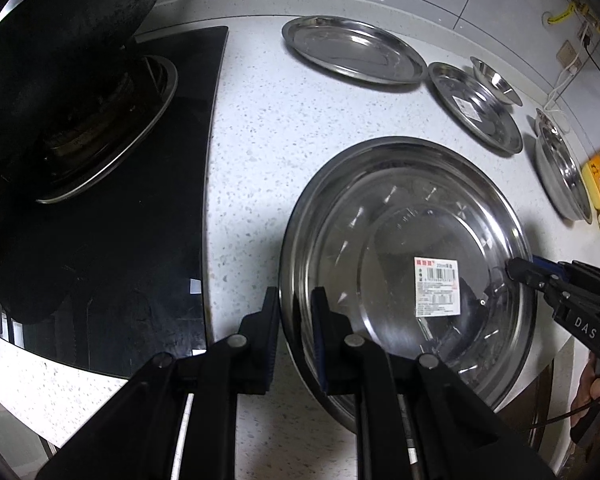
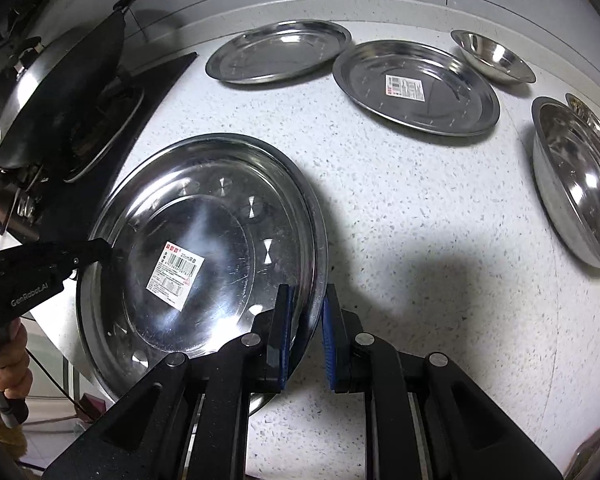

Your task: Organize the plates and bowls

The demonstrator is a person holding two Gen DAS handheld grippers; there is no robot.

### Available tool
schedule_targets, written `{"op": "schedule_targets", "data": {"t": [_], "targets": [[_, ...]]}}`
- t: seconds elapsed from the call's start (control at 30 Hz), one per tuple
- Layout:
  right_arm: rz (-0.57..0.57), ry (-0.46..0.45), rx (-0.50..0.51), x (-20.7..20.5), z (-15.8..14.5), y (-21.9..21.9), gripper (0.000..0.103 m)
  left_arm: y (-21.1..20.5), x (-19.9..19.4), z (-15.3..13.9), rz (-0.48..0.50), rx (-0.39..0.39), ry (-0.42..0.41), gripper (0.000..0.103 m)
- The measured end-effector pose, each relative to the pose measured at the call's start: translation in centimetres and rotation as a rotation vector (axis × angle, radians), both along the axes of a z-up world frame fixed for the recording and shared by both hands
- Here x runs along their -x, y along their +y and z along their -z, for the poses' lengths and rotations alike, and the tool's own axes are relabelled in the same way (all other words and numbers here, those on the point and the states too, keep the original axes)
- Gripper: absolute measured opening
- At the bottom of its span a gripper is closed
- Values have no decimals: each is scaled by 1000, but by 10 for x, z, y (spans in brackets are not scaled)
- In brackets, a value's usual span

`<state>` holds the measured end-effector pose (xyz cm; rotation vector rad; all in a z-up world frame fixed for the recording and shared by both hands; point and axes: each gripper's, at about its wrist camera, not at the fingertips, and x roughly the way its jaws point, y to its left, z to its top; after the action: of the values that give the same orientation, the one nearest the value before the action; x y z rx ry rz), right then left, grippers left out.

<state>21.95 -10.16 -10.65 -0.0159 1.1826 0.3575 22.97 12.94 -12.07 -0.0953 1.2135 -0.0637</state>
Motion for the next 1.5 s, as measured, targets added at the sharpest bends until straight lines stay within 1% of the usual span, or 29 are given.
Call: {"op": "schedule_targets", "data": {"t": [0.13,0.33,0.57,1.13,1.3,1.5], "targets": [[-9,7,20,0,4,6,13,5,0,5,-3,18,14,14],[-17,14,53,-3,9,13,13,8,1,6,10,25,-3,14],[-21,14,80,-5,10,17,13,11,4,5,17,42,-2,14],[-43,10,114,-5,10,24,15,9,15,5,20,43,4,14],[-41,3,109,-4,8,24,15,11,16,0,22,21,-12,14],[-33,-12,106,-7,3,20,16,16,16,-16,12,-29,-66,14]]}}
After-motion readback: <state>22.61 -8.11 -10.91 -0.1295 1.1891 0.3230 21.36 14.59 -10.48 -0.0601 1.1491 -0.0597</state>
